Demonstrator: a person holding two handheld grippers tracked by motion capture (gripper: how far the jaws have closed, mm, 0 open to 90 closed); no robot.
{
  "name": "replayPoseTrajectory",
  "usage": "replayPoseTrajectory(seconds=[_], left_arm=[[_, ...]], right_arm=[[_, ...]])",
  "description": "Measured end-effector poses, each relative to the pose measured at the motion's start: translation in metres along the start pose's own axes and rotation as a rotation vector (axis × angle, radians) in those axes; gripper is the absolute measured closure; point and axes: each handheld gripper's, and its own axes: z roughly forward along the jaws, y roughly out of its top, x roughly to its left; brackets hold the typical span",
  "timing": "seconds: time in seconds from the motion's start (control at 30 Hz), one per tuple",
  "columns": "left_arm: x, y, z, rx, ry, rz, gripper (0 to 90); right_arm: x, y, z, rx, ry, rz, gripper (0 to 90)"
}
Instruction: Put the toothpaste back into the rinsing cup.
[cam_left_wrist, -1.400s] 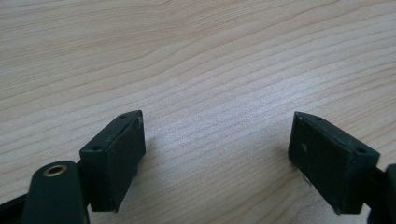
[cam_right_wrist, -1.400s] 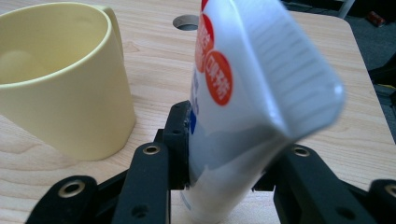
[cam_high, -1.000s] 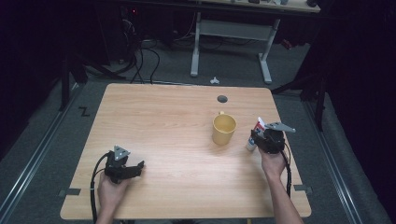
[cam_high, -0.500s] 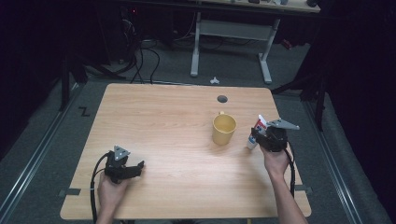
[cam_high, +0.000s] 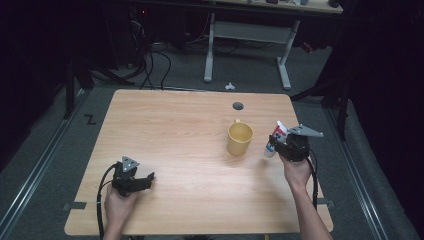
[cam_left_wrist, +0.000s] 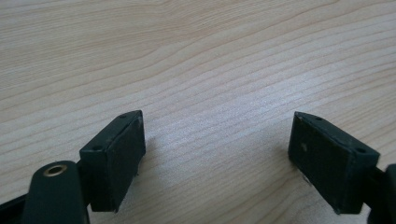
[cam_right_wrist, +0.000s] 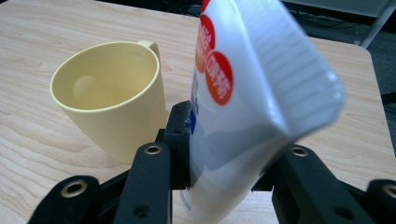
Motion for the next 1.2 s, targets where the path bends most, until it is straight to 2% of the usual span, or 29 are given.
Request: replayPoseTrajectory(seconds=[0.37, 1.2], left_arm=[[0.0, 0.0, 0.0, 0.0, 0.0, 0.0, 19.3], [0.0, 0.0, 0.0, 0.0, 0.0, 0.0, 19.3]], right_arm=[[0.002, 0.006, -0.006, 0.001, 0.027, -0.004, 67.3], [0.015, 0.046, -0.027, -0.047, 0.099, -0.058, 67.2]])
